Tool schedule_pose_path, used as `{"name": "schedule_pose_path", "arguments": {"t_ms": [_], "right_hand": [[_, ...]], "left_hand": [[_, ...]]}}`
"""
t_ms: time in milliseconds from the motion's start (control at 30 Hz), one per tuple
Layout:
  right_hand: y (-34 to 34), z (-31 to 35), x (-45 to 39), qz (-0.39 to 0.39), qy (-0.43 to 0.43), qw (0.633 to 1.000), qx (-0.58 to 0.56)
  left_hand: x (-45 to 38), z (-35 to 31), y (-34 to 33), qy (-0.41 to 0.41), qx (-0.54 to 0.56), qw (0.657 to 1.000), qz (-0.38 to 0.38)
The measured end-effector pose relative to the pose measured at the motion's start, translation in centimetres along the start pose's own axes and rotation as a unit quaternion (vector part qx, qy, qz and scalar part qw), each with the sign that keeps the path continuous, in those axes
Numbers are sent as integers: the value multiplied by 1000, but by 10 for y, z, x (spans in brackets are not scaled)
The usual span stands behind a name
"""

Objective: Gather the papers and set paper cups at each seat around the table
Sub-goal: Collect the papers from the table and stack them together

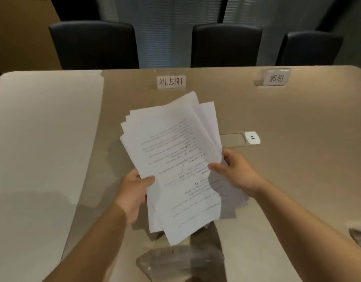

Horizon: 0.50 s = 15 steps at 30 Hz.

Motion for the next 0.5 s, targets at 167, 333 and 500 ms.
{"name": "schedule_pose_path", "arguments": {"t_ms": [167,333,500], "right_hand": [[-9,-27,-68,20,-37,981,190],[-21,-72,-122,78,-81,952,284],[-25,-106,-140,93,-112,920,364]], "left_hand": [[-41,35,-18,69,25,997,-34],[-64,72,-36,140,33,988,-56],[-62,85,-48,170,-48,981,-76]]}}
Point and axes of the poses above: each hand's wrist, its own x-axis away from the middle knuckle, its own y-axis out of the back of the hand, z = x × y, the point moved 6 cm from there along -x, towards the middle knuckle, and after that the axes turned 3 degrees about z, right-handed, at the moved point
